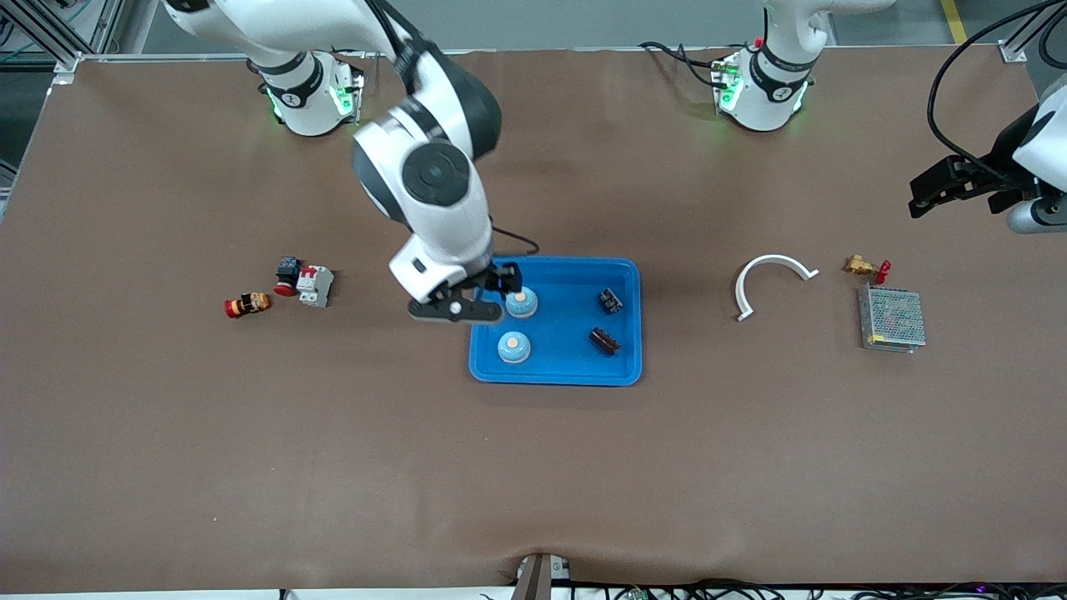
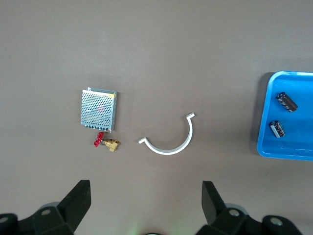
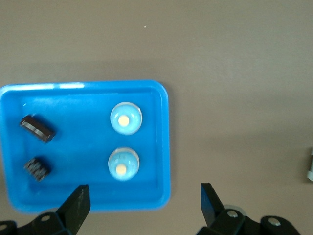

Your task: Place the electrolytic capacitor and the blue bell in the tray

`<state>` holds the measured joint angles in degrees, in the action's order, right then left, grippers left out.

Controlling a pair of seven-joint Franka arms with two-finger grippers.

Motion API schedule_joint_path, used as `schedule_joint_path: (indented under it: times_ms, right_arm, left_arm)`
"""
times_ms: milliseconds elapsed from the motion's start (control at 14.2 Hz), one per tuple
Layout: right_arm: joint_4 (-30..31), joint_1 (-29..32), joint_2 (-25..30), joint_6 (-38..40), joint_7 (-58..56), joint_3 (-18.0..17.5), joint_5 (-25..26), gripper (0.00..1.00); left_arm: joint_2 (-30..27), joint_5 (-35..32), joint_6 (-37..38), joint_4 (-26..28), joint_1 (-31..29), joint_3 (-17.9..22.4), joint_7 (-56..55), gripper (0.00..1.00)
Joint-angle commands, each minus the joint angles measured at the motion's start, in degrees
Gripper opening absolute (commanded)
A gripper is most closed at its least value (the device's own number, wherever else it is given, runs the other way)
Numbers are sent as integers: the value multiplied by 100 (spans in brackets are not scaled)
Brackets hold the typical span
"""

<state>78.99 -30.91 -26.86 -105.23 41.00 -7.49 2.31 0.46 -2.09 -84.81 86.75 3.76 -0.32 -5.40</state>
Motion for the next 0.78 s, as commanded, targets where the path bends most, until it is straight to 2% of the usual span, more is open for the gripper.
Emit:
schedule_joint_path:
  times_ms: [0,283,706]
  right_arm:
    - [1021,392,1277,326,-574,-42,-283,100]
    - [1083,1077,2052,1415,-1399,-42,-301,100]
    - [1119,2333,2730,2305,-2850,-7,-301,100]
  left_arm:
    - [-10,121,-18,-18,-24,14,100,100]
    - [-19,112,-18,-26,-42,23,118,100]
    - [-19,121,-18,-53,-33,23,109,100]
